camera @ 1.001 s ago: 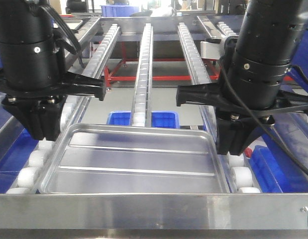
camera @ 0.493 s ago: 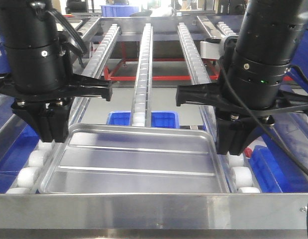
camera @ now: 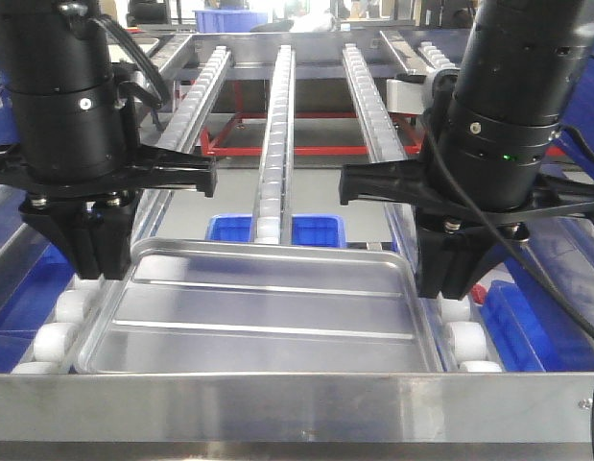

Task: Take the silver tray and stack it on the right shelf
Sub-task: 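Open both grippers and position them around the tray's side rims, then close both grippers on the tray's side rims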

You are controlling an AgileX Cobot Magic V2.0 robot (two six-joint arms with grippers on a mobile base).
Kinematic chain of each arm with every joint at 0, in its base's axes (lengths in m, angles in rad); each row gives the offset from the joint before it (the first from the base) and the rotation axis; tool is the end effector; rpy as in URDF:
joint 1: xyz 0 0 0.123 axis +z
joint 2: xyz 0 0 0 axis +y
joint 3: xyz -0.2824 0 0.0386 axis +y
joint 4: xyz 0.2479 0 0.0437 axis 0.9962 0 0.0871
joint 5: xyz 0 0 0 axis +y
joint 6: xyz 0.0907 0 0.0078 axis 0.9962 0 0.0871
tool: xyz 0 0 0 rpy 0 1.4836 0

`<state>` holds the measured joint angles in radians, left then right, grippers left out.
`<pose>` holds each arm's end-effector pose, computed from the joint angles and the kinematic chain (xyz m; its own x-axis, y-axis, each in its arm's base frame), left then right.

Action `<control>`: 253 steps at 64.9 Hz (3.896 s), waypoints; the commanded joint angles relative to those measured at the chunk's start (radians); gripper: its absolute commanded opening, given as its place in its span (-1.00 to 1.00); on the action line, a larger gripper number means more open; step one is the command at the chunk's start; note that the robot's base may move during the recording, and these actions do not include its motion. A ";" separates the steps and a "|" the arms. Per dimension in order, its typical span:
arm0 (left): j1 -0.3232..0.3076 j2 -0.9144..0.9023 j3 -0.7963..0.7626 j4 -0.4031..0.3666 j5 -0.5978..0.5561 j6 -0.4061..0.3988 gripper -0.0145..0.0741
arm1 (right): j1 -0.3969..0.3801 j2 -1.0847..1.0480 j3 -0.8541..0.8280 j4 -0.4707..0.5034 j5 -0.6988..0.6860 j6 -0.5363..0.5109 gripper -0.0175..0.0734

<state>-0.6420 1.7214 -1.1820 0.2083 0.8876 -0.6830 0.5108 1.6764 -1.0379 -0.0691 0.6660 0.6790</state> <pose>0.2787 -0.1901 0.2193 -0.9558 0.0701 -0.2855 0.0709 0.9975 0.0075 0.2852 0.1554 0.2018 -0.9417 0.1420 -0.3051 0.0927 0.9810 0.1706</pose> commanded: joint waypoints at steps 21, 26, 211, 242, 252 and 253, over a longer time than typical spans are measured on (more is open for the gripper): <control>-0.007 -0.044 -0.030 -0.004 0.023 -0.006 -0.89 | 0.001 -0.039 -0.031 -0.010 -0.027 -0.006 -0.49; -0.007 -0.044 -0.030 -0.011 0.023 -0.006 -0.89 | 0.001 -0.039 -0.031 -0.010 -0.027 -0.006 -0.49; -0.004 0.049 -0.026 -0.021 -0.085 0.080 -0.15 | 0.001 0.041 -0.031 0.022 -0.135 -0.045 0.44; -0.004 0.050 -0.026 -0.023 -0.085 0.080 -0.15 | 0.001 0.041 -0.031 0.022 -0.138 -0.045 0.16; -0.004 0.050 -0.026 -0.023 -0.085 0.080 -0.18 | 0.001 0.051 -0.031 0.022 -0.136 -0.045 -0.01; -0.004 0.050 -0.026 -0.024 -0.085 0.080 -0.19 | 0.001 0.051 -0.031 0.022 -0.136 -0.045 -0.04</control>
<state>-0.6420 1.8159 -1.1820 0.1814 0.8150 -0.6004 0.5108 1.7618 -1.0388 -0.0420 0.5558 0.6444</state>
